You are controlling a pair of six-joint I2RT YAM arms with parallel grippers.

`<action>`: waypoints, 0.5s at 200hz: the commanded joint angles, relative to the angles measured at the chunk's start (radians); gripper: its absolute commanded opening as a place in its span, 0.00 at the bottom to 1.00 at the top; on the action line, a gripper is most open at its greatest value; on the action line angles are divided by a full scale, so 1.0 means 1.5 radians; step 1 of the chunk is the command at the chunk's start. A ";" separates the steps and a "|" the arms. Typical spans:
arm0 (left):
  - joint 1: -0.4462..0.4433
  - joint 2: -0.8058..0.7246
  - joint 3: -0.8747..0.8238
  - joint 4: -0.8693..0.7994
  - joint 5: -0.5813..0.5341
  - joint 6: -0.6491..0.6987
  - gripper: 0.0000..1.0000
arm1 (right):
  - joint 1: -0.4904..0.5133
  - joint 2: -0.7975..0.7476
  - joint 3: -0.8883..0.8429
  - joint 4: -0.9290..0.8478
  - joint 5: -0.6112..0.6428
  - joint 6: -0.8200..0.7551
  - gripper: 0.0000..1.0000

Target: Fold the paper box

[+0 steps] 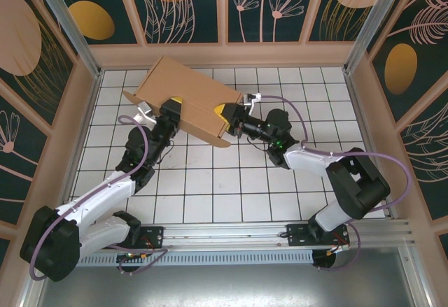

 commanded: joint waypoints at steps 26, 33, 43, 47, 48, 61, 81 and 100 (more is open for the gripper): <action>-0.004 -0.101 0.029 -0.171 0.055 0.167 0.84 | -0.180 0.064 0.047 0.095 -0.282 -0.016 0.17; -0.004 -0.115 0.040 -0.228 0.060 0.207 0.85 | -0.206 0.069 0.055 0.079 -0.314 -0.031 0.16; -0.004 -0.134 0.058 -0.307 0.067 0.269 0.86 | -0.242 0.063 0.052 0.052 -0.337 -0.065 0.16; -0.004 -0.140 0.066 -0.338 0.068 0.290 0.86 | -0.256 0.058 0.050 0.037 -0.340 -0.081 0.16; -0.003 -0.141 0.067 -0.346 0.068 0.297 0.86 | -0.258 0.057 0.050 0.033 -0.341 -0.083 0.16; -0.003 -0.157 0.094 -0.446 0.070 0.363 0.86 | -0.300 0.040 0.044 -0.034 -0.337 -0.137 0.16; -0.003 -0.183 0.140 -0.569 0.038 0.424 0.85 | -0.342 0.009 0.042 -0.117 -0.332 -0.196 0.18; -0.002 -0.189 0.193 -0.640 -0.008 0.461 0.85 | -0.351 -0.020 0.055 -0.227 -0.322 -0.256 0.19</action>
